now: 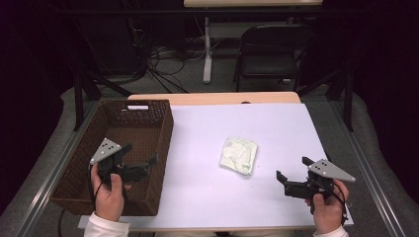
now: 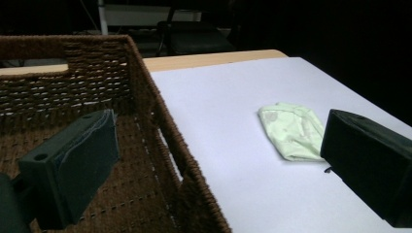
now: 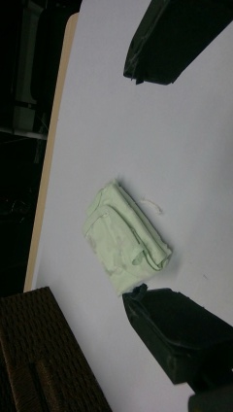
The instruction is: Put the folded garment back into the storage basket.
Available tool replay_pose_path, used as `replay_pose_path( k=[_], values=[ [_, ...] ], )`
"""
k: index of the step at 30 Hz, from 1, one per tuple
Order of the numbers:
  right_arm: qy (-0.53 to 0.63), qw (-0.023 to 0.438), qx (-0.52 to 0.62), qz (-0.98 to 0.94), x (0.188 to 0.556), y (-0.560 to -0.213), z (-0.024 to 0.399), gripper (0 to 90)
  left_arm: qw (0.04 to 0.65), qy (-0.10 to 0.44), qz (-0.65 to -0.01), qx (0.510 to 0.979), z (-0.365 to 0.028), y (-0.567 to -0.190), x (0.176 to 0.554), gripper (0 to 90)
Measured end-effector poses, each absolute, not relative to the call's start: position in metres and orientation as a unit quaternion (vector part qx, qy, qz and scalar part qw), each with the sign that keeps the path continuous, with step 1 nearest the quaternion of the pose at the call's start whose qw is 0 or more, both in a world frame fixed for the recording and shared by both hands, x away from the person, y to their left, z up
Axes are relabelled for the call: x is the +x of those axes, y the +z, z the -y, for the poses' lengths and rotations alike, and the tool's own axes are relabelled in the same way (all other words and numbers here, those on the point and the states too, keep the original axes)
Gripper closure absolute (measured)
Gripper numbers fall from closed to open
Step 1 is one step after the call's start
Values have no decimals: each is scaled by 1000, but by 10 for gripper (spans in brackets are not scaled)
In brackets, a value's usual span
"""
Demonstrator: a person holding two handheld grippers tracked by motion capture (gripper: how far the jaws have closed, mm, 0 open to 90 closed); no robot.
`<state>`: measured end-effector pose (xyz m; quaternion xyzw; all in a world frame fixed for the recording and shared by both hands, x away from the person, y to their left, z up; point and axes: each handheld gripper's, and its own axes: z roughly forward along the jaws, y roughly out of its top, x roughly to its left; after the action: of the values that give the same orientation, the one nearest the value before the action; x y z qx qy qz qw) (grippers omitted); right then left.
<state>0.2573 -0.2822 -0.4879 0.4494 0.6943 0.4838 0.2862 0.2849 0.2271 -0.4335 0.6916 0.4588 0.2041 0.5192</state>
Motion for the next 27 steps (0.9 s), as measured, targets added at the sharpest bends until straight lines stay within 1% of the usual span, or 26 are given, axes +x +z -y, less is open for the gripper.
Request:
replay_pose_path(
  k=[4, 7, 19, 22, 27],
  values=[
    [479, 281, 452, -698, 258, -488, 279, 0, 530, 192, -447, 695, -223, -433, 281, 6],
    [478, 275, 458, -697, 259, -487, 276, 0, 527, 186, -445, 700, -217, -434, 281, 6],
    [475, 278, 476, -686, 265, -486, 273, 0, 490, 158, -428, 743, -180, -440, 287, 6],
    [470, 273, 477, -691, 267, -488, 273, 0, 491, 156, -429, 742, -172, -439, 290, 6],
    [470, 280, 472, -691, 267, -487, 273, 0, 479, 152, -409, 762, -154, -432, 291, 6]
  ],
)
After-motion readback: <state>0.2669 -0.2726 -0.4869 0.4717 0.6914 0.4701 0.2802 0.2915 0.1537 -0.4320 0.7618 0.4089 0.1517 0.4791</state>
